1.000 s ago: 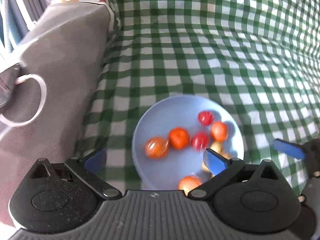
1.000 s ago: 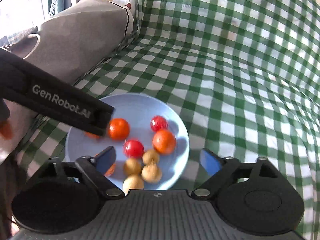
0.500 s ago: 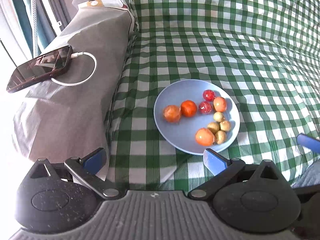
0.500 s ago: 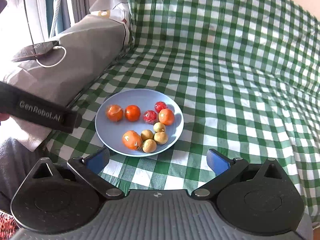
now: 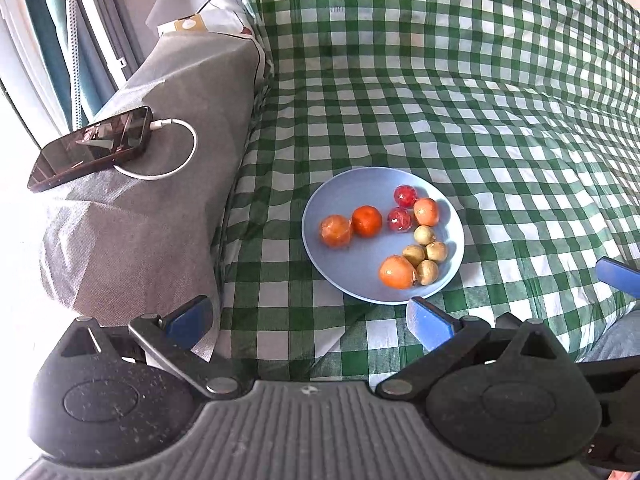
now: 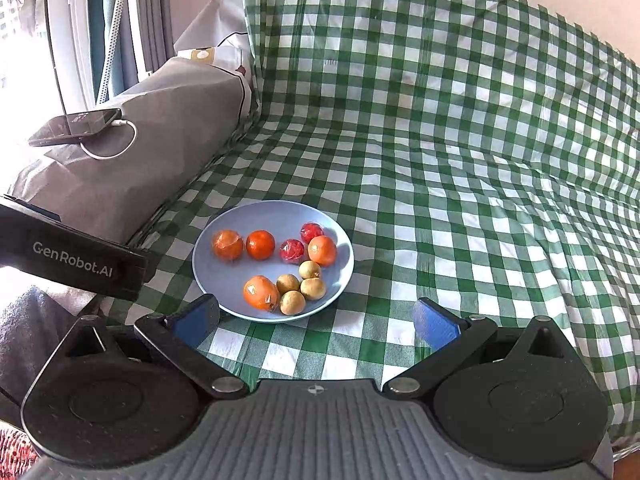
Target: Organize fruits
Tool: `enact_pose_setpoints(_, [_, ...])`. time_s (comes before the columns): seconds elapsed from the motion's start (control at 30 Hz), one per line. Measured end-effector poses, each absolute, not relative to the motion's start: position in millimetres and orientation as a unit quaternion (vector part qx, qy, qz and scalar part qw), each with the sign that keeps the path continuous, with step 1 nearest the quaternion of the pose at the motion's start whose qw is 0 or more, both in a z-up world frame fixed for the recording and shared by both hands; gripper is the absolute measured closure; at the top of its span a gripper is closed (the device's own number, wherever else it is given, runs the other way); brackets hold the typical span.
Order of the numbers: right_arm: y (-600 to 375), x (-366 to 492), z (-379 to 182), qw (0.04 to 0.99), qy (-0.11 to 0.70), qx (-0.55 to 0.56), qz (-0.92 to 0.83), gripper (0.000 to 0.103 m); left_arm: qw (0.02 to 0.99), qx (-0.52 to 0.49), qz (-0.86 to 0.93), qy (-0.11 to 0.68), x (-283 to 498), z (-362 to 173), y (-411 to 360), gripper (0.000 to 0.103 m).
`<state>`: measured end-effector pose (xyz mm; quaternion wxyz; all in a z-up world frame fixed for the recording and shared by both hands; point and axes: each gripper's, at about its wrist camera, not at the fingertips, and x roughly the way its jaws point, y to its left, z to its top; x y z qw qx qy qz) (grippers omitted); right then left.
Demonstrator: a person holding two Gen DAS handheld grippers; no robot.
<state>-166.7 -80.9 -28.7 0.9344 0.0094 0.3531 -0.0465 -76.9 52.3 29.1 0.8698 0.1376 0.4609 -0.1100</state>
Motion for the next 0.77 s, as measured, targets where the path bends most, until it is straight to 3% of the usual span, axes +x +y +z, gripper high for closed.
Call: enact_pose_setpoints(0.77, [-82.4, -167.9, -23.6, 0.938, 0.344, 0.017, -0.041, 0.001, 0.874, 0.136, -0.104, 0.454, -73.9, 31.0, 53.3, 0.000])
